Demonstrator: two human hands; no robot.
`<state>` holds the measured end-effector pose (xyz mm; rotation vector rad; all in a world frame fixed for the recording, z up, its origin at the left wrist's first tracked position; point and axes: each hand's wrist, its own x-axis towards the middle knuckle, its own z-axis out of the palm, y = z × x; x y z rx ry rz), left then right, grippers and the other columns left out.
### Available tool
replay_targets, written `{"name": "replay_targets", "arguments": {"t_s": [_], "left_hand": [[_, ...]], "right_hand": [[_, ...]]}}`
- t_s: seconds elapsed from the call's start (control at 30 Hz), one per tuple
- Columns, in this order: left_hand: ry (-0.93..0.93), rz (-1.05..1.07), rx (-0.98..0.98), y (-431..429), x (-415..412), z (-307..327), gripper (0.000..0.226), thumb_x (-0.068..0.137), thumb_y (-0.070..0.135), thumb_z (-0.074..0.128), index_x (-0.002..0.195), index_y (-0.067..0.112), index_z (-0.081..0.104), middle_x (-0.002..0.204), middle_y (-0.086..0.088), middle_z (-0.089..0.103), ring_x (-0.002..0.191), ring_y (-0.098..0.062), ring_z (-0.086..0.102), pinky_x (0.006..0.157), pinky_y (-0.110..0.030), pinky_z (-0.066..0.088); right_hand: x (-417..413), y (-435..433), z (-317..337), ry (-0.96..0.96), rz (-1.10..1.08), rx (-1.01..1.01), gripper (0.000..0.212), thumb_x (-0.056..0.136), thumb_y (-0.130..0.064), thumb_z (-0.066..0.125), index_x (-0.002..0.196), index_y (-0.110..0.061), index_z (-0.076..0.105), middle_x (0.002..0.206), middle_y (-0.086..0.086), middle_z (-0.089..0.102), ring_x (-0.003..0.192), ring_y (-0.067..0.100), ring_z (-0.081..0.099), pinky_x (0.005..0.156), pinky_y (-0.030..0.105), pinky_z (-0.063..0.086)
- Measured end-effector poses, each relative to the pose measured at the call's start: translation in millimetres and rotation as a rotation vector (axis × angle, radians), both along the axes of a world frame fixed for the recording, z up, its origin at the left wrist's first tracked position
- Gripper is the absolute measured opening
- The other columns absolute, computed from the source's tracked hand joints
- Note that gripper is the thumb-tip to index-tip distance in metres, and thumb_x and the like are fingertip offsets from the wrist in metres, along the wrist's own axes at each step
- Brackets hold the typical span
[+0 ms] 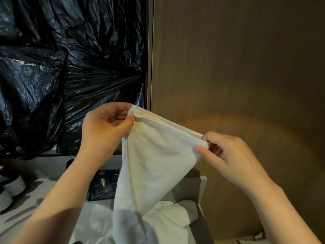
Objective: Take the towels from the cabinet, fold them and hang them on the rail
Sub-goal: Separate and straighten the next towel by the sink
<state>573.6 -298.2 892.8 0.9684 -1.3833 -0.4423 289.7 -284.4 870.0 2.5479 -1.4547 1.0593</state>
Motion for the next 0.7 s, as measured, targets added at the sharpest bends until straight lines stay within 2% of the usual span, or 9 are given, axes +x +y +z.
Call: {"name": "replay_targets", "arguments": {"t_s": [0.03, 0.1, 0.17, 0.27, 0.4, 0.47, 0.6, 0.7], "left_hand": [[0.010, -0.001, -0.009, -1.1, 0.2, 1.0, 0.022, 0.083, 0.004, 0.070, 0.098, 0.020, 0.073, 0.088, 0.007, 0.074, 0.080, -0.007, 0.070, 0.068, -0.012, 0.053], [0.038, -0.004, -0.035, -2.5, 0.4, 2.8, 0.023, 0.083, 0.004, 0.069, 0.095, 0.025, 0.072, 0.087, 0.008, 0.074, 0.076, -0.007, 0.070, 0.065, -0.012, 0.052], [0.063, -0.001, -0.062, -3.6, 1.4, 4.8, 0.026, 0.084, 0.003, 0.069, 0.093, 0.027, 0.072, 0.085, 0.008, 0.074, 0.071, -0.006, 0.069, 0.061, -0.013, 0.052], [0.079, -0.002, -0.092, -4.8, 3.3, 7.8, 0.028, 0.084, 0.001, 0.068, 0.095, 0.026, 0.072, 0.088, 0.009, 0.075, 0.075, -0.005, 0.070, 0.064, -0.013, 0.053], [0.080, -0.017, -0.094, -6.2, 2.0, 6.5, 0.026, 0.084, 0.001, 0.068, 0.098, 0.022, 0.072, 0.091, 0.008, 0.075, 0.082, -0.007, 0.070, 0.071, -0.012, 0.052], [0.086, -0.020, -0.100, -5.8, 0.6, 5.6, 0.025, 0.083, 0.001, 0.069, 0.100, 0.020, 0.072, 0.092, 0.007, 0.075, 0.084, -0.007, 0.070, 0.073, -0.012, 0.052], [0.129, -0.062, -0.135, -3.1, -3.9, 8.8, 0.023, 0.084, 0.003, 0.070, 0.099, 0.021, 0.072, 0.092, 0.007, 0.075, 0.083, -0.006, 0.070, 0.072, -0.012, 0.052], [0.134, -0.096, -0.128, 0.3, -9.2, 9.4, 0.021, 0.084, 0.005, 0.069, 0.097, 0.022, 0.072, 0.091, 0.007, 0.075, 0.082, -0.006, 0.070, 0.071, -0.012, 0.053]], "right_hand": [[-0.1, -1.6, 4.2, -0.010, -0.015, -0.048, 0.027, 0.091, -0.064, 0.044, 0.085, -0.039, 0.055, 0.081, -0.022, 0.057, 0.081, 0.003, 0.059, 0.056, 0.019, 0.049], [1.1, -4.5, 12.3, -0.072, -0.030, -0.088, 0.024, 0.090, -0.061, 0.050, 0.085, -0.039, 0.057, 0.087, -0.026, 0.056, 0.087, 0.001, 0.059, 0.060, 0.013, 0.049], [5.3, -6.7, 18.8, -0.193, -0.017, -0.098, 0.022, 0.087, -0.057, 0.058, 0.083, -0.036, 0.060, 0.085, -0.023, 0.060, 0.086, 0.002, 0.061, 0.061, 0.013, 0.051], [15.1, -6.4, 26.0, -0.456, 0.032, -0.082, 0.019, 0.079, -0.050, 0.067, 0.080, -0.032, 0.062, 0.083, -0.017, 0.064, 0.082, 0.007, 0.063, 0.061, 0.011, 0.051], [18.0, -4.7, 31.7, -0.679, 0.044, -0.056, 0.021, 0.077, -0.044, 0.071, 0.095, -0.034, 0.065, 0.089, -0.016, 0.067, 0.084, 0.008, 0.066, 0.061, 0.014, 0.053], [16.1, -3.4, 35.3, -0.686, 0.043, -0.016, 0.026, 0.078, -0.044, 0.068, 0.103, -0.037, 0.066, 0.094, -0.020, 0.068, 0.091, 0.004, 0.066, 0.065, 0.013, 0.054], [10.7, -0.1, 38.1, -0.664, 0.079, 0.069, 0.025, 0.080, -0.048, 0.062, 0.091, -0.026, 0.068, 0.085, -0.011, 0.067, 0.083, 0.010, 0.065, 0.062, 0.014, 0.052], [5.5, -0.1, 34.6, -0.665, 0.088, 0.159, 0.027, 0.081, -0.047, 0.061, 0.090, -0.022, 0.066, 0.082, -0.007, 0.066, 0.079, 0.014, 0.064, 0.062, 0.018, 0.052]]}}
